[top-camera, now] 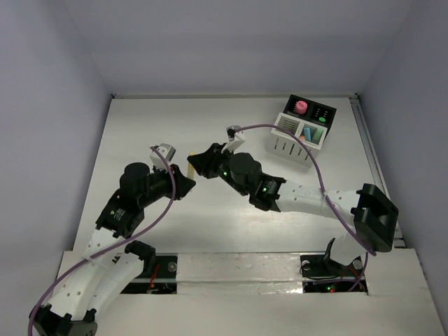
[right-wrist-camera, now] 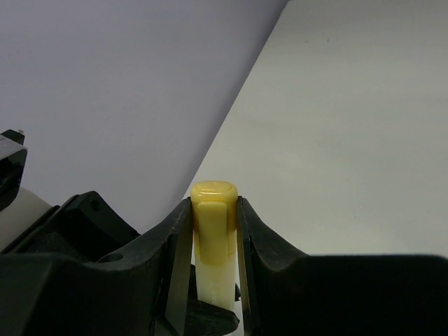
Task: Sort the stationery into containers
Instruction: Close the pen cap on the pen.
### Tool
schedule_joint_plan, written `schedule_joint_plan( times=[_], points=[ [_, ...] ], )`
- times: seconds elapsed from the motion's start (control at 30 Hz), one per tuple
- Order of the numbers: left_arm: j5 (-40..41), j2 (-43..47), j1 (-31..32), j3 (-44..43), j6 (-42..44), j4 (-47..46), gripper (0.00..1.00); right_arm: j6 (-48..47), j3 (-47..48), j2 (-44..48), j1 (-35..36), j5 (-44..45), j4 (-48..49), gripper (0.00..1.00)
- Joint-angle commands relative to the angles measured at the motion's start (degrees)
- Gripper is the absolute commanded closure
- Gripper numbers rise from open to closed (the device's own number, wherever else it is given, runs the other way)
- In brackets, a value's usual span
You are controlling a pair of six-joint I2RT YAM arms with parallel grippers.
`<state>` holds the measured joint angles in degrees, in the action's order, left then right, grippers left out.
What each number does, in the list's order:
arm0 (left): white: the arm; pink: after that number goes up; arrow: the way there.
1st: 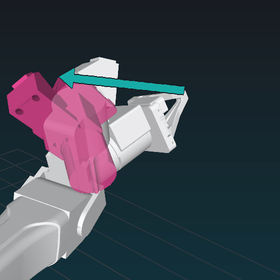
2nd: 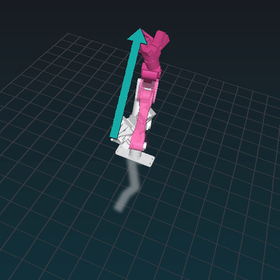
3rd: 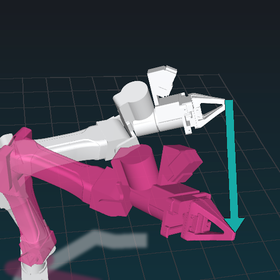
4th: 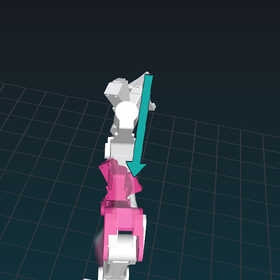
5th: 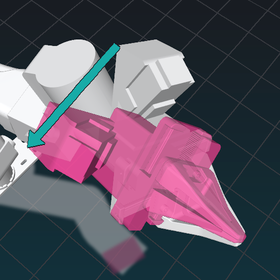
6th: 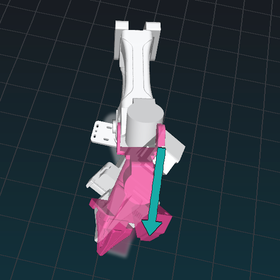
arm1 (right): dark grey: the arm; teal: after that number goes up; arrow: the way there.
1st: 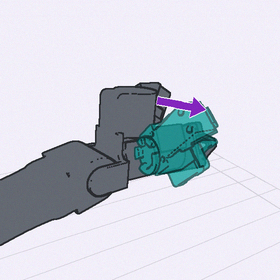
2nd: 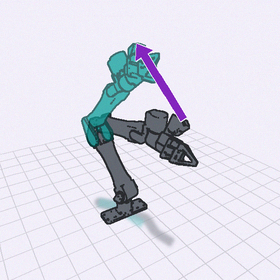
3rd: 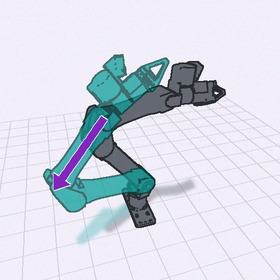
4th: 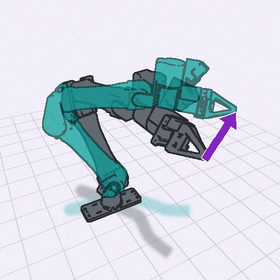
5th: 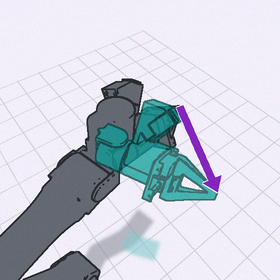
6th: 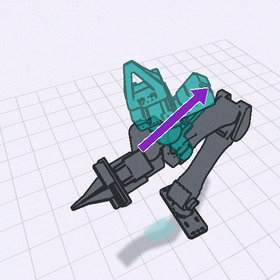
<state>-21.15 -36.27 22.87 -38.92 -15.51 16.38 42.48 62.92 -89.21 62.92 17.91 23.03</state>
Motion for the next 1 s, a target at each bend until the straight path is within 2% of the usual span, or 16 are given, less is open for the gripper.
schedule_joint_plan(
  times=[0.0, 0.17, 0.5, 0.6, 0.8, 0.97],
  points=[
    [3.13, 0.85, -0.46, -1.6, 0.3, -14.27, 1.0, 0.85, -3.85, -0.61, 3.27, -13.6, -7.65, 1.0],
    [3.13, 1.2, -0.46, -1.78, 0.3, -14.54, 1.0, 2.78, -8.06, -2.98, 7.3, -10.01, -4.75, 1.0],
    [4.1, 2.52, -2.04, -2.13, 0.39, -15.15, 1.0, 5.95, -10.71, -5.71, 13.11, -6.22, -5.63, 1.0],
    [4.01, 2.78, -2.66, -2.3, 0.21, -15.24, 1.0, 7.18, -10.01, -7.2, 16.09, -5.44, -7.11, 1.0],
    [6.03, 4.19, -3.71, -2.48, 0.04, -15.15, 1.0, 9.81, -12.81, -5.81, 16.8, -4.29, -9.14, 1.0],
    [4.8, 3.67, -5.03, -3.01, -0.75, -15.68, 1.0, 9.73, -10.18, -8.61, 18.91, -5.43, -15.64, 1.0]
  ],
)
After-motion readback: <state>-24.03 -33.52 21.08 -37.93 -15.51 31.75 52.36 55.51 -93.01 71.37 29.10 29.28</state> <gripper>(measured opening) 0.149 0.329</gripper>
